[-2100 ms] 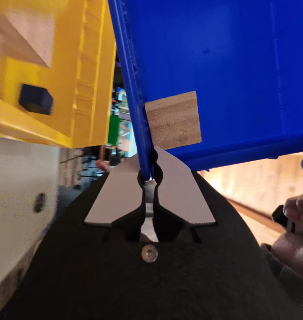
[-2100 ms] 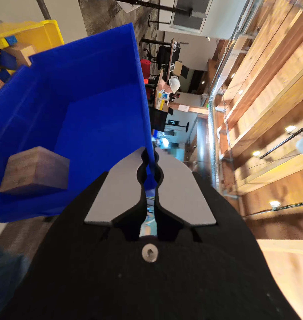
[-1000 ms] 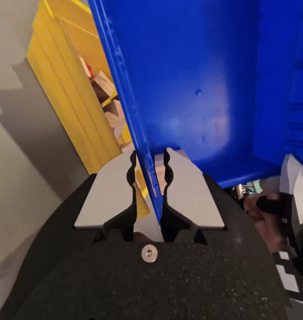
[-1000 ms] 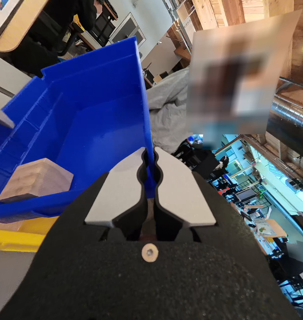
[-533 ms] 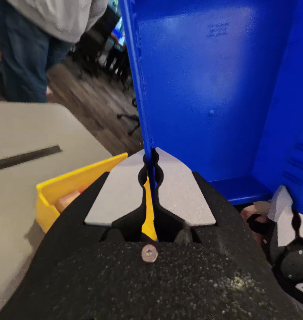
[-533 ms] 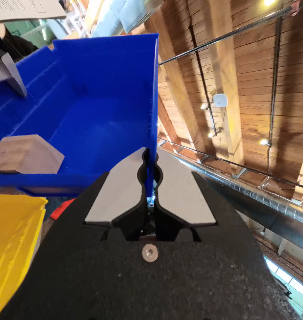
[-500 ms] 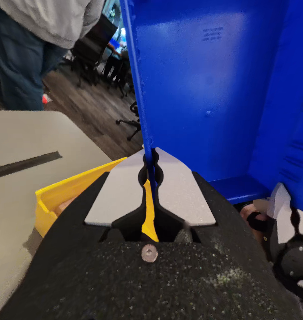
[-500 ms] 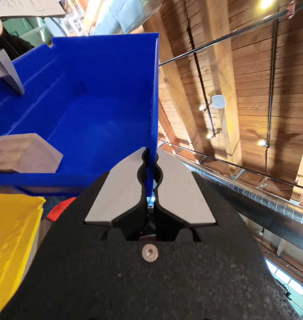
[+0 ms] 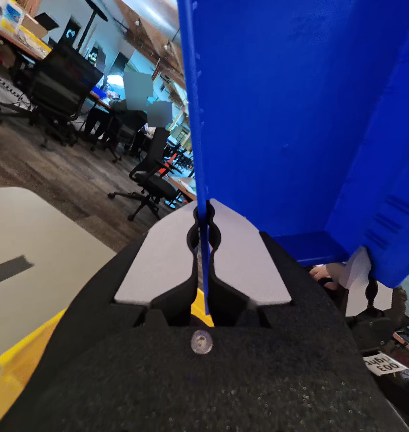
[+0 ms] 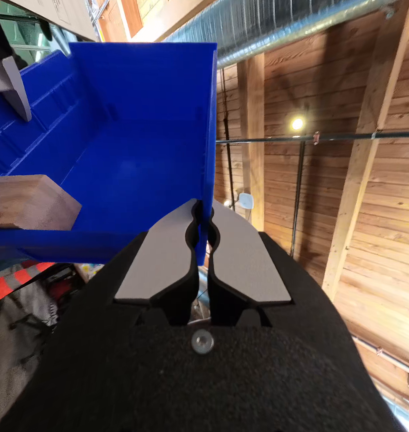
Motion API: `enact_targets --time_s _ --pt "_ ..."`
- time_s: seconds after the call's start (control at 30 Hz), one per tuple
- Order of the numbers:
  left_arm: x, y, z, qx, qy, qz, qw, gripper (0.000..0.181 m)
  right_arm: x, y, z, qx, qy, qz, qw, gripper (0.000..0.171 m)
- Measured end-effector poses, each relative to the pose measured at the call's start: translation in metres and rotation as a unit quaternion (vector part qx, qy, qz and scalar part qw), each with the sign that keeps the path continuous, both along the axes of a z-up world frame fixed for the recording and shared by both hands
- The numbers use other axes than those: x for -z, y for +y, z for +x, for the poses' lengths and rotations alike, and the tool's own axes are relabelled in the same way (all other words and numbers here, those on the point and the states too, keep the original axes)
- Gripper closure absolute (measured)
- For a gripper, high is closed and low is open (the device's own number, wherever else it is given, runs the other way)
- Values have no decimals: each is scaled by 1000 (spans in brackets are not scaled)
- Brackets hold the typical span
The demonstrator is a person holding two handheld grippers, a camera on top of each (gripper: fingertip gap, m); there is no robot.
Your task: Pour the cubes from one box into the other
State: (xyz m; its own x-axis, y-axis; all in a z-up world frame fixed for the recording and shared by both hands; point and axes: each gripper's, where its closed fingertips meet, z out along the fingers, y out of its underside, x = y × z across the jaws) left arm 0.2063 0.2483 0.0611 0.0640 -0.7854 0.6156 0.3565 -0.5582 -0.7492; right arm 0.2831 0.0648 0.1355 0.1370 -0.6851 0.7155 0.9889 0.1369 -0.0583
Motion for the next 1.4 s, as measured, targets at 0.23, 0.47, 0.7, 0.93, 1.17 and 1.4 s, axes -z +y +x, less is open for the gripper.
enact_targets --time_s 0.23,0.47,0.7,0.93,1.17,1.4 --pt "-2 9 6 22 -20 -10 1000 178 -1 4 -9 11 -56 18 998 169" --pt "10 8 10 28 -9 -14 999 178 9 4 -2 11 -39 14 999 169" --pt "0 5 7 11 29 -15 999 179 2 6 10 0 31 -9 999 170" --pt "-58 -48 -108 -79 198 32 976 177 -53 -29 -69 -54 254 -97 961 169" --pt "-4 -89 -385 -179 409 -86 891 177 26 -18 -289 -193 463 -271 822 168" --pt "89 -119 -665 -251 627 -256 692 176 205 4 -547 -248 606 -524 544 166"
